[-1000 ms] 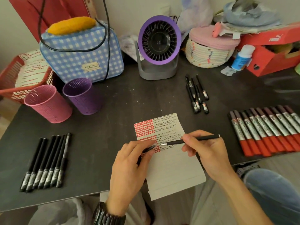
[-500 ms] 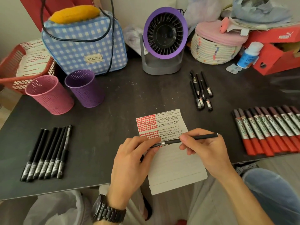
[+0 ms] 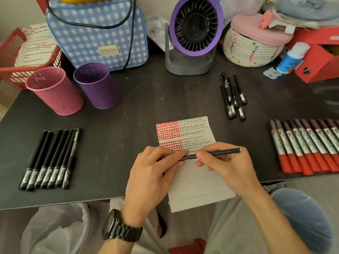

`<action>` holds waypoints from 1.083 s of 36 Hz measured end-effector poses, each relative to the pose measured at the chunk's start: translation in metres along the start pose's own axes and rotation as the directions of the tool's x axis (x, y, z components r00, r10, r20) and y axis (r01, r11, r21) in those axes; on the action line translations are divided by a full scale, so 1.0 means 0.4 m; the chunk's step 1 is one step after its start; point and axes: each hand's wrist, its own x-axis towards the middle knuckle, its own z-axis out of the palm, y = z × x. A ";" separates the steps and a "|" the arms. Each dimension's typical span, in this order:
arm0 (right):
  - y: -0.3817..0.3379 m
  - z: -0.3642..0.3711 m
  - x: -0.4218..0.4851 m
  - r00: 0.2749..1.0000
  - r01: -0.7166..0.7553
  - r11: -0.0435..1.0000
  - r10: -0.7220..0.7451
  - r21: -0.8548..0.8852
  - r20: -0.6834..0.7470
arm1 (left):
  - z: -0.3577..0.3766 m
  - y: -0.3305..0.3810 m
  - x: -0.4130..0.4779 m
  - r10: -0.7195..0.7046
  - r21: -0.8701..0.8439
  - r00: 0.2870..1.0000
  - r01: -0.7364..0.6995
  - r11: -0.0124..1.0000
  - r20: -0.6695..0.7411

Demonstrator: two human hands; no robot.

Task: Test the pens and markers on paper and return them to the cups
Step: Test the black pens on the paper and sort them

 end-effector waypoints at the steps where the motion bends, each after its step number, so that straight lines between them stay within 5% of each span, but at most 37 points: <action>1: 0.001 0.001 0.001 1.000 0.001 1.000 -0.001 -0.005 0.000 | 0.001 -0.001 0.000 0.006 0.003 1.000 -0.006 1.000 0.003; 20: 0.017 0.008 -0.018 0.992 0.086 0.971 -0.103 -0.222 -0.066 | -0.002 0.000 -0.007 -0.035 0.034 0.996 0.032 0.999 0.076; 25: 0.001 0.017 -0.027 0.990 0.085 0.941 -0.116 -0.328 -0.075 | -0.033 0.005 -0.004 -0.187 -0.124 0.982 0.185 0.975 -0.002; 28: -0.005 0.021 -0.027 0.992 0.053 0.929 -0.091 -0.366 -0.089 | -0.089 -0.001 -0.014 -0.185 -0.027 0.979 0.183 0.983 -0.084; 31: 0.001 0.028 -0.010 0.992 0.058 0.821 -0.114 -0.568 -0.063 | -0.165 -0.030 -0.037 -0.200 0.011 0.961 0.206 0.978 -0.192; 36: -0.038 0.058 0.024 0.997 0.075 0.469 -0.036 -0.880 0.066 | -0.325 -0.150 -0.104 -0.362 0.048 0.865 0.401 0.915 -0.347; 39: -0.069 0.074 0.045 0.977 0.137 0.441 0.087 -0.887 0.195 | -0.418 -0.227 -0.150 -0.468 0.064 0.794 0.529 0.846 -0.387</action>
